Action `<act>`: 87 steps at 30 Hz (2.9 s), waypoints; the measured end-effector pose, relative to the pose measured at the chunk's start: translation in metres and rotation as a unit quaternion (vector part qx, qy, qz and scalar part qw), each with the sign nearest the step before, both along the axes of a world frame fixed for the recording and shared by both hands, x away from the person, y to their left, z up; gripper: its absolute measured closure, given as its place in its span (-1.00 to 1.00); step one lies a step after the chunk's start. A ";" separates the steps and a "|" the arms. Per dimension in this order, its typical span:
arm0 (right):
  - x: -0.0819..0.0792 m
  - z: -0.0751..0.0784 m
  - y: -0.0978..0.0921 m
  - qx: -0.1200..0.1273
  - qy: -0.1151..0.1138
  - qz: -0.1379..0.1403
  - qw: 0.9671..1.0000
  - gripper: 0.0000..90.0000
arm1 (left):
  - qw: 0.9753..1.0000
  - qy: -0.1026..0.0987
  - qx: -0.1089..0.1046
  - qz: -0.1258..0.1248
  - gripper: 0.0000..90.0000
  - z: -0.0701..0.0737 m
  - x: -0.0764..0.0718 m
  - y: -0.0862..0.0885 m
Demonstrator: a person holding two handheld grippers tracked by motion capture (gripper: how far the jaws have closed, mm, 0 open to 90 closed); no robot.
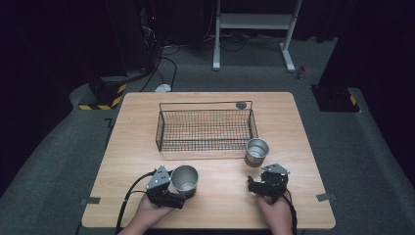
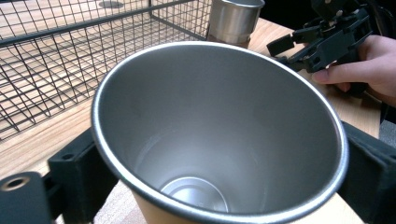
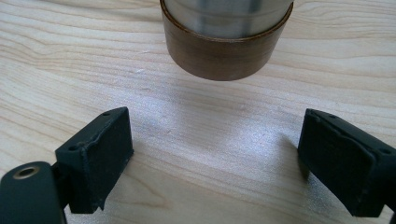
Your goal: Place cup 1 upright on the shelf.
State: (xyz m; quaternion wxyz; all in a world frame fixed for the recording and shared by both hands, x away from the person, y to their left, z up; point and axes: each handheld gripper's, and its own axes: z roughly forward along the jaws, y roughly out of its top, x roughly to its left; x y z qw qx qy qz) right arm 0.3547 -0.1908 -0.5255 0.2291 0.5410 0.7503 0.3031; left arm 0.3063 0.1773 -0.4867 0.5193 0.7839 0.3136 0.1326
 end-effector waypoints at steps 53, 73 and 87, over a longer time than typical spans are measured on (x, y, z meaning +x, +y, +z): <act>0.000 0.000 0.000 0.001 0.000 -0.001 1.000 -0.78 | 0.995 -0.035 -0.019 0.096 -0.68 0.006 -0.004 0.050; 0.000 0.000 0.000 0.001 0.000 -0.001 1.000 -0.78 | 0.989 -0.031 -0.019 0.143 -0.68 0.008 0.001 0.072; 0.000 0.000 0.000 0.001 0.000 -0.001 1.000 -0.78 | 0.987 -0.021 -0.017 0.159 -0.68 0.016 0.009 0.073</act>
